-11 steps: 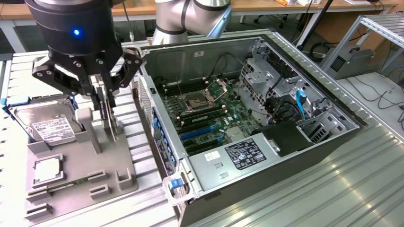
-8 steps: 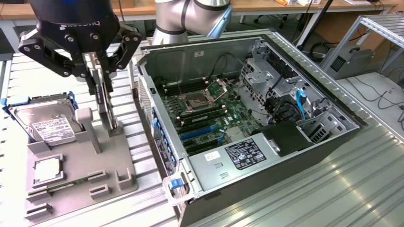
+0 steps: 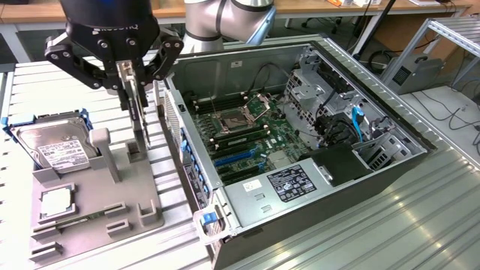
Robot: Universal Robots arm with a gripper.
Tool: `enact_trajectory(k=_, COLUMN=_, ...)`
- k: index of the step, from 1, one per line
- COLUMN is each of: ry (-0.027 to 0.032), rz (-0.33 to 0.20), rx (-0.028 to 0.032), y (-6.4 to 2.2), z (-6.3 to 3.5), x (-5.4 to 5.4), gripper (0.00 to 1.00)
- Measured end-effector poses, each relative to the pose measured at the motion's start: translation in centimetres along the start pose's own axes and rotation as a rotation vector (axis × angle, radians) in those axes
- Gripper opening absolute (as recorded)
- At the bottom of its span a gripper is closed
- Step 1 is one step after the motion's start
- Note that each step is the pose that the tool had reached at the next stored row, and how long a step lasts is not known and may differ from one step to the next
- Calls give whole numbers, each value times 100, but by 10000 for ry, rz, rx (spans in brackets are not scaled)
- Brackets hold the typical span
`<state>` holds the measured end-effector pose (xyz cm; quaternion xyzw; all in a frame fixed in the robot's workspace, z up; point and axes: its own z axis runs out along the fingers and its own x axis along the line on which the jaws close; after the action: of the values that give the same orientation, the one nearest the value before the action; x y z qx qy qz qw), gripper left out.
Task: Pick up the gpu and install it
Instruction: 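Pick up the gpu and move the gpu toward the slot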
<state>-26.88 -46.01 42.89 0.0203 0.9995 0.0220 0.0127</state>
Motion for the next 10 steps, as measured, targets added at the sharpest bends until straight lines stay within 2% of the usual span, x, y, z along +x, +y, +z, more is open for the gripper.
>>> enact_trajectory(k=2, ry=0, rz=-1, rx=0, y=3, z=2, x=-84, gripper=27)
enact_trajectory(k=10, ry=0, rz=0, rx=-2, y=11, z=7, x=-281, gripper=27)
